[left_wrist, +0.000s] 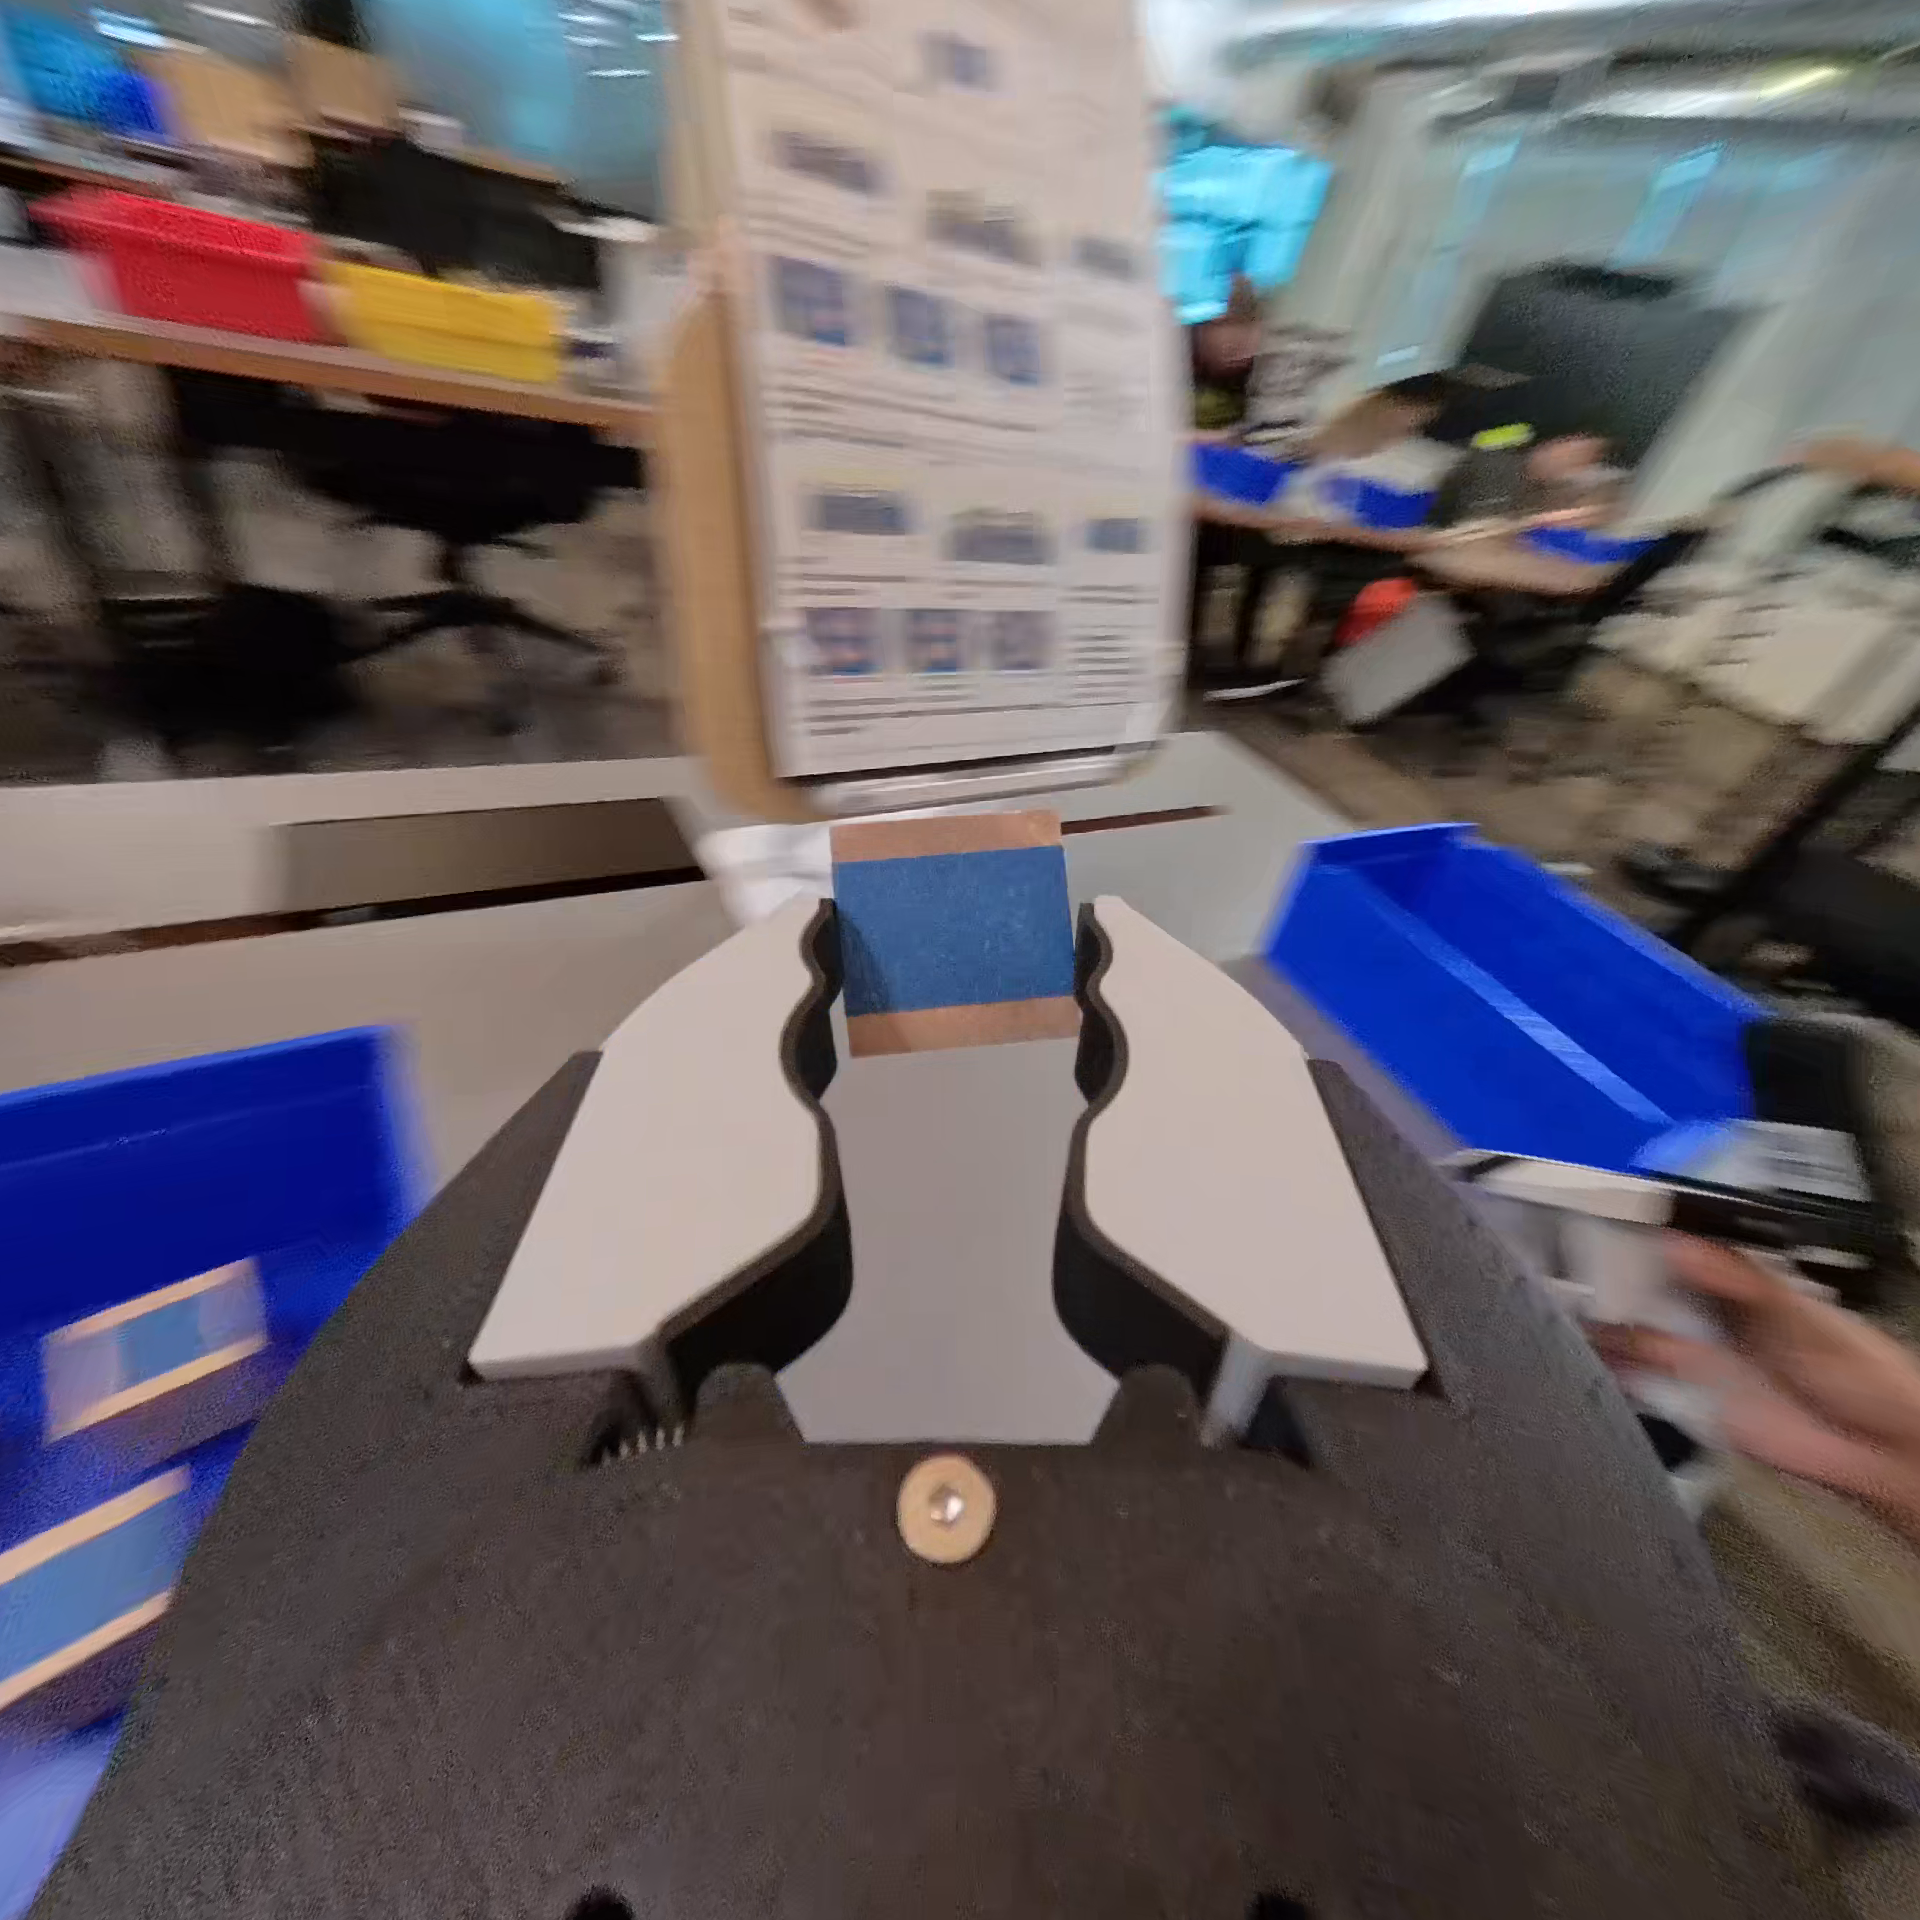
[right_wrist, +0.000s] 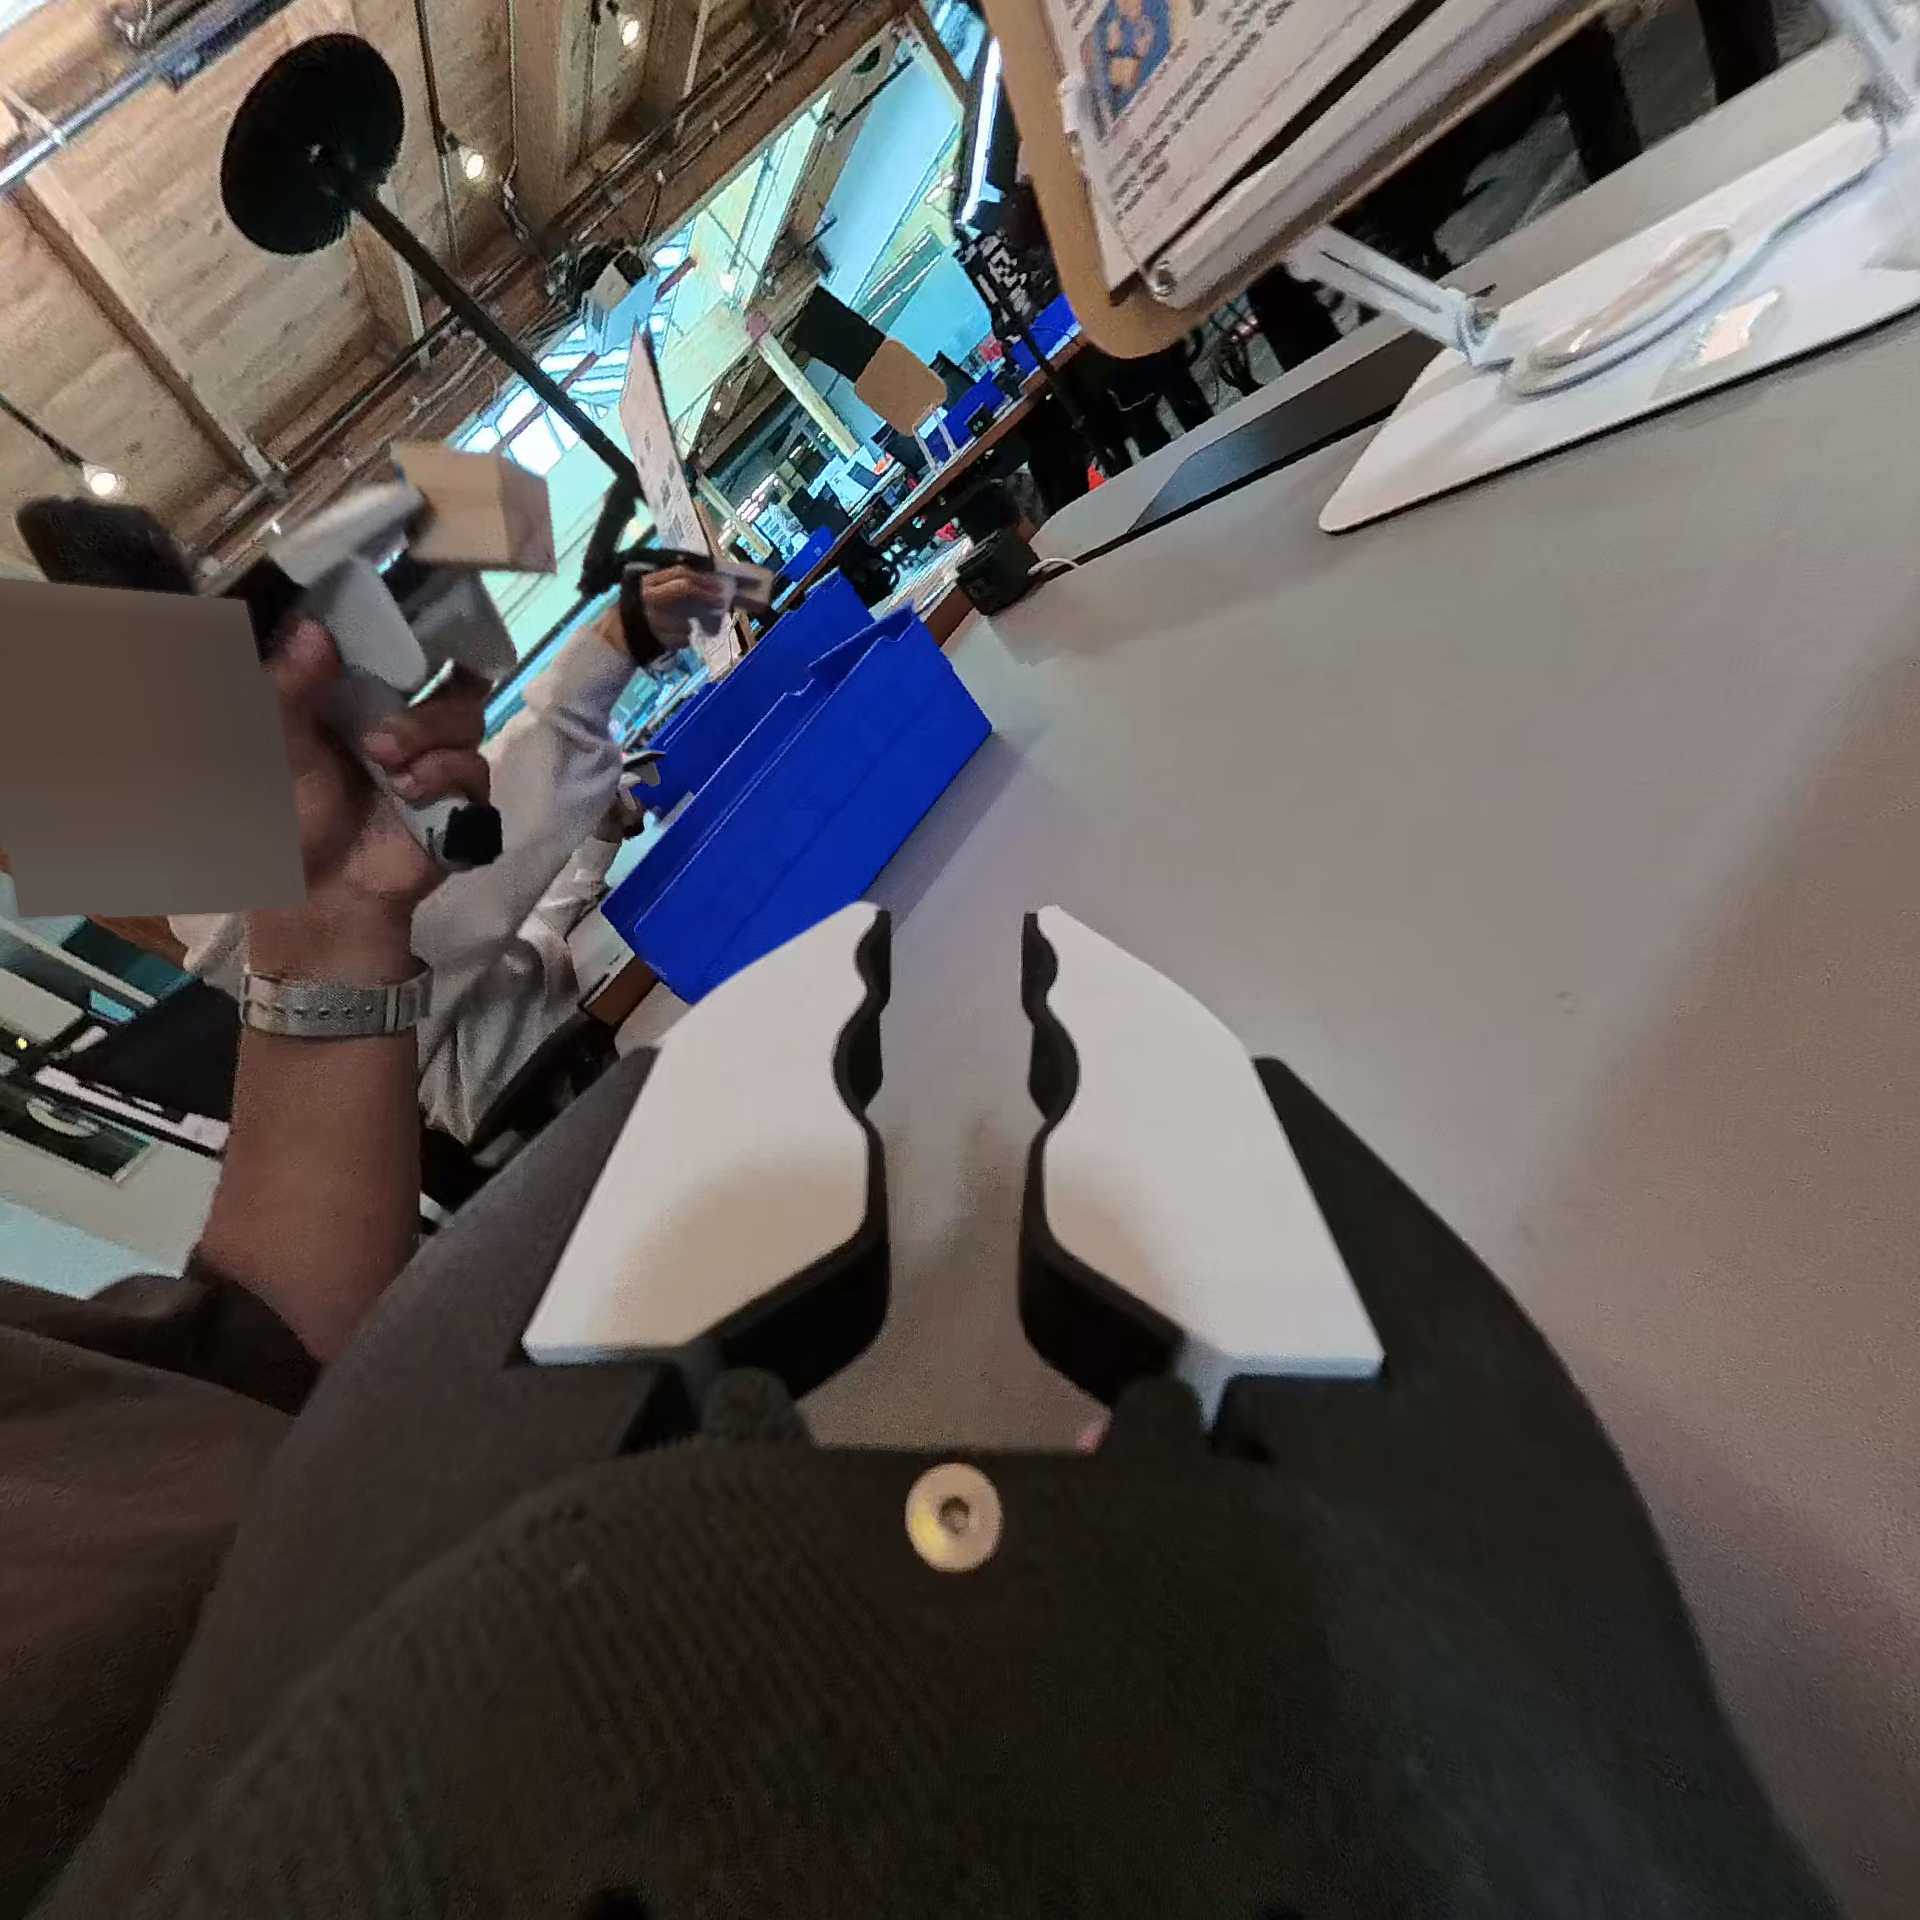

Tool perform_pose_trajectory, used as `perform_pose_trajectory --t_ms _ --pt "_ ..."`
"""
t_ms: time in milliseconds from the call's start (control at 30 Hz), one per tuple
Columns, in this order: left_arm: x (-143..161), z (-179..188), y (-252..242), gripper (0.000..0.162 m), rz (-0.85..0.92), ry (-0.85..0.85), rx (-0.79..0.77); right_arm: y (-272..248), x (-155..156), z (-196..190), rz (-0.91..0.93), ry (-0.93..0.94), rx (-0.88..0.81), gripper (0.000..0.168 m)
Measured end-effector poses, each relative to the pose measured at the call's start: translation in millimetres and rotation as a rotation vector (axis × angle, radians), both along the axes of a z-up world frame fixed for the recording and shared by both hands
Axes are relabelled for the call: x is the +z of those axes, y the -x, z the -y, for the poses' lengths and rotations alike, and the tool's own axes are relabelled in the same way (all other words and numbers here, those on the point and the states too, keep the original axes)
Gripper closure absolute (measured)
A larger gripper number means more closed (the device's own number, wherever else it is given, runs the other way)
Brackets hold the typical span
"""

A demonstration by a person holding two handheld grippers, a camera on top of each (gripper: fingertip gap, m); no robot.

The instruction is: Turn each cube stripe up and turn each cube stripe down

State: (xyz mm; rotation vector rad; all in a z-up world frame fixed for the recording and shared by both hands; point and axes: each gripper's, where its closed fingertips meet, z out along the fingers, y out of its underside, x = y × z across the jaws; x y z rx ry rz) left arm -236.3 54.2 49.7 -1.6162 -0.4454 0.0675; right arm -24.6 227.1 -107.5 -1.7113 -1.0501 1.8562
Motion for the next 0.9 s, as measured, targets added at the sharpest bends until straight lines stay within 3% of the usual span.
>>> perform_pose_trajectory --t_ms 100,233,300,400,533,667,833,900 --pt "-9.0 -52.3 -67.6 0.119 0.068 -0.101 -0.296 1.1 8.2 10.0 -0.038 -0.086 0.025 0.137" --pt "-64.3 -96.3 -143.1 0.119 0.076 -0.171 -0.604 4.0 18.7 26.0 -0.096 -0.113 0.068 0.122" --pt "-87.2 -107.0 -166.7 0.119 0.217 -0.209 -0.689 4.6 22.4 34.9 -0.116 -0.058 0.117 0.117" --pt "-91.6 -108.9 -184.9 0.119 0.466 -0.309 -0.809 4.2 24.4 44.5 -0.135 -0.126 0.155 0.115" --pt "-93.1 -107.9 -186.0 0.120 0.638 -0.391 -0.856 2.6 34.8 50.6 -0.211 -0.220 0.154 0.116" --pt "-96.6 -109.3 -184.3 0.119 0.761 -0.456 -0.865 -0.2 47.0 57.0 -0.271 -0.112 0.195 0.113" --pt "-108.0 -113.0 -188.0 0.119 0.805 -0.440 -0.885 6.2 38.9 57.3 -0.210 -0.012 0.202 0.109" --pt "-108.6 -113.1 -188.3 0.120 0.822 -0.451 -0.894 8.1 36.1 54.7 -0.190 0.009 0.186 0.122"
